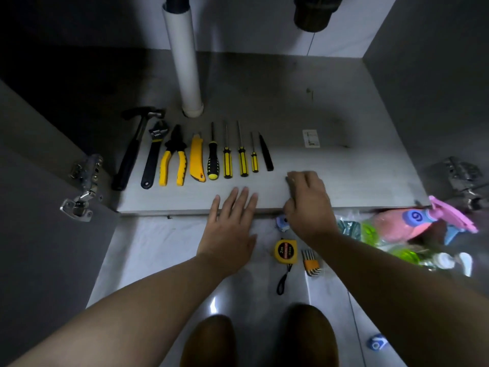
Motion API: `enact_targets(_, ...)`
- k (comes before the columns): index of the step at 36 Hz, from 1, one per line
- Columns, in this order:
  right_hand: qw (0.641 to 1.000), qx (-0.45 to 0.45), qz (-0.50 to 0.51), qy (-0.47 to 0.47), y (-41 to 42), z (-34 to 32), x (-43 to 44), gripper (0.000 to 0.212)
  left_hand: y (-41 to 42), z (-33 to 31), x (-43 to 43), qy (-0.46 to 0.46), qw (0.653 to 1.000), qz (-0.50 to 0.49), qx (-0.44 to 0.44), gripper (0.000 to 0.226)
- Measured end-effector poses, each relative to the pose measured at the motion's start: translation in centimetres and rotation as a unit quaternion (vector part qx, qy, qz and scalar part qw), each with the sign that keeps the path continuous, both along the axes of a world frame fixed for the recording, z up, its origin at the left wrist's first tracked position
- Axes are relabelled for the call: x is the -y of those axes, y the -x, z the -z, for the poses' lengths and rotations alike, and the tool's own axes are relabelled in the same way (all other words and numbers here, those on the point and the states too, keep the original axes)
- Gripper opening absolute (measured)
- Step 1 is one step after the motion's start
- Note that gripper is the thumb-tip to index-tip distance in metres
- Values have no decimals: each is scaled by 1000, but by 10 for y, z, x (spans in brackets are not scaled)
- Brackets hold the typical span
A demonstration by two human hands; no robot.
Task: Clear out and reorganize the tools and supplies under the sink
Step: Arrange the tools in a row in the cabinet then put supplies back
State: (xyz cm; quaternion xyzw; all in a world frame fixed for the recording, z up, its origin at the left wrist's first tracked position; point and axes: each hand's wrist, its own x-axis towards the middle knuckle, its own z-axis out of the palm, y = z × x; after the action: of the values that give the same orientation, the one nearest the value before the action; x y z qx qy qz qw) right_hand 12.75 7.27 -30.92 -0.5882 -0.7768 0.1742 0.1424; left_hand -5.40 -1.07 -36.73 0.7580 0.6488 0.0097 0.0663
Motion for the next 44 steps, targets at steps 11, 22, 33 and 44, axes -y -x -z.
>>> enact_targets(11,977,105,3,186,-58,18,74,24,-35,4,29,-50,997,29,44,64)
enact_targets(22,948,142,38,281,-77,60,125,55,-64,38,21,118,974,186,46,96)
enact_targets(33,962,154,60,218,-61,85,117,49,-59,52,18,129,977,171,14,83)
enact_targets(44,961,77,29,263,-51,87,110,49,-20,43,42,191,968,-30,158,59)
